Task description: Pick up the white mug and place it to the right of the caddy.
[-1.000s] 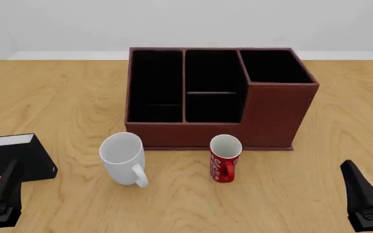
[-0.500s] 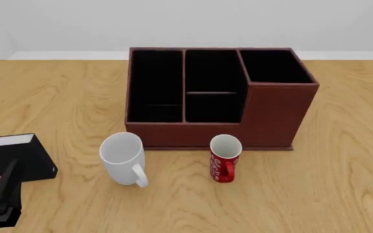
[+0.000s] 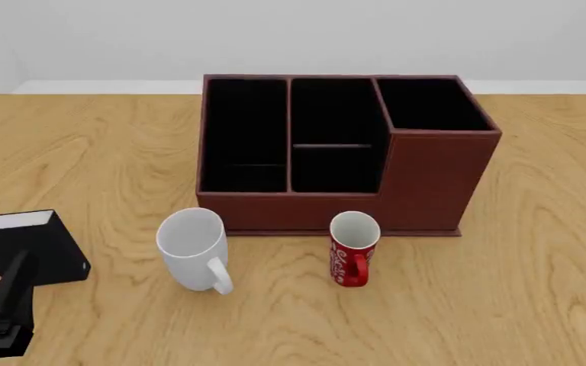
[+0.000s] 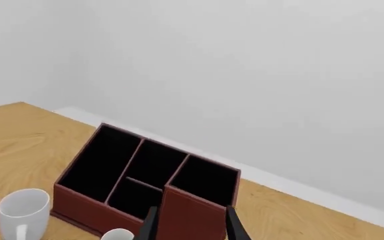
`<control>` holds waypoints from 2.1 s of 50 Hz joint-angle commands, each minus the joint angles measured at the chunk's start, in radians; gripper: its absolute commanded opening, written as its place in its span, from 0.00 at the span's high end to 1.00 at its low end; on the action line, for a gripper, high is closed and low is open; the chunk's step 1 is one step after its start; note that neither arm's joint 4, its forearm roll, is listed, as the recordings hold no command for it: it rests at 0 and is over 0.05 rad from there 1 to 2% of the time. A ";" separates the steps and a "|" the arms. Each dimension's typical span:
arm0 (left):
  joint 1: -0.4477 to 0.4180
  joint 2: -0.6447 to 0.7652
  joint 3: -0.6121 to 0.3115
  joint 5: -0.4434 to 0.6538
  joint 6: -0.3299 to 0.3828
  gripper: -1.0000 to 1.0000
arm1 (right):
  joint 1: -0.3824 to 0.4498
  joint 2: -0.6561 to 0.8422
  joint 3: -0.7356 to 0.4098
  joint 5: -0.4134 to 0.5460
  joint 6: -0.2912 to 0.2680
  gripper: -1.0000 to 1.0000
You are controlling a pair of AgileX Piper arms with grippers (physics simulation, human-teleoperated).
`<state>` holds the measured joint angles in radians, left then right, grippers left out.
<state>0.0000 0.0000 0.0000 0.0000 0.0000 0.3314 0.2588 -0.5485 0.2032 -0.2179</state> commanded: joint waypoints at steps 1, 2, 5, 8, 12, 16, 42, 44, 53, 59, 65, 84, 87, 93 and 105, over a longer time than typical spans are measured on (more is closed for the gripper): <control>0.000 0.000 0.000 0.000 0.000 0.00 | 0.105 0.154 -0.093 -0.024 -0.048 0.00; 0.000 0.000 0.000 0.000 0.000 0.00 | 0.105 0.160 -0.103 -0.021 -0.045 0.00; 0.000 0.000 0.000 0.000 0.000 0.00 | 0.130 0.195 -0.128 -0.021 -0.055 0.00; 0.000 0.000 0.000 0.000 0.000 0.00 | 0.157 0.243 -0.150 -0.025 -0.067 0.00; 0.000 0.000 0.000 0.000 0.000 0.00 | 0.193 0.319 -0.175 -0.037 -0.089 0.00; 0.000 0.000 0.000 0.000 0.000 0.00 | 0.227 0.412 -0.188 -0.060 -0.121 0.00; 0.000 0.000 0.000 0.000 0.000 0.00 | 0.385 0.839 -0.317 -0.100 -0.126 0.00; 0.000 0.000 0.000 0.000 0.000 0.00 | 0.387 0.865 -0.327 -0.095 -0.129 0.00; 0.000 0.000 0.000 0.000 0.000 0.00 | 0.418 0.985 -0.387 -0.072 -0.112 0.00; 0.000 0.000 0.000 0.000 0.000 0.00 | 0.422 1.102 -0.430 -0.048 -0.087 0.00; 0.000 0.000 0.000 0.000 0.000 0.00 | 0.443 1.145 -0.471 -0.024 -0.036 0.00; 0.000 0.000 0.000 0.000 0.000 0.00 | 0.506 1.290 -0.574 0.060 0.131 0.00; 0.000 0.000 0.000 0.000 0.000 0.00 | 0.494 1.301 -0.567 0.059 0.135 0.00; 0.000 0.000 0.000 0.000 0.000 0.00 | 0.496 1.343 -0.568 0.074 0.163 0.00; 0.000 0.000 0.000 0.000 0.000 0.00 | 0.532 1.413 -0.570 0.096 0.198 0.00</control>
<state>0.0000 0.0000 0.0000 0.0000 0.0000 0.8363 1.6124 -1.1121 0.2786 -0.0528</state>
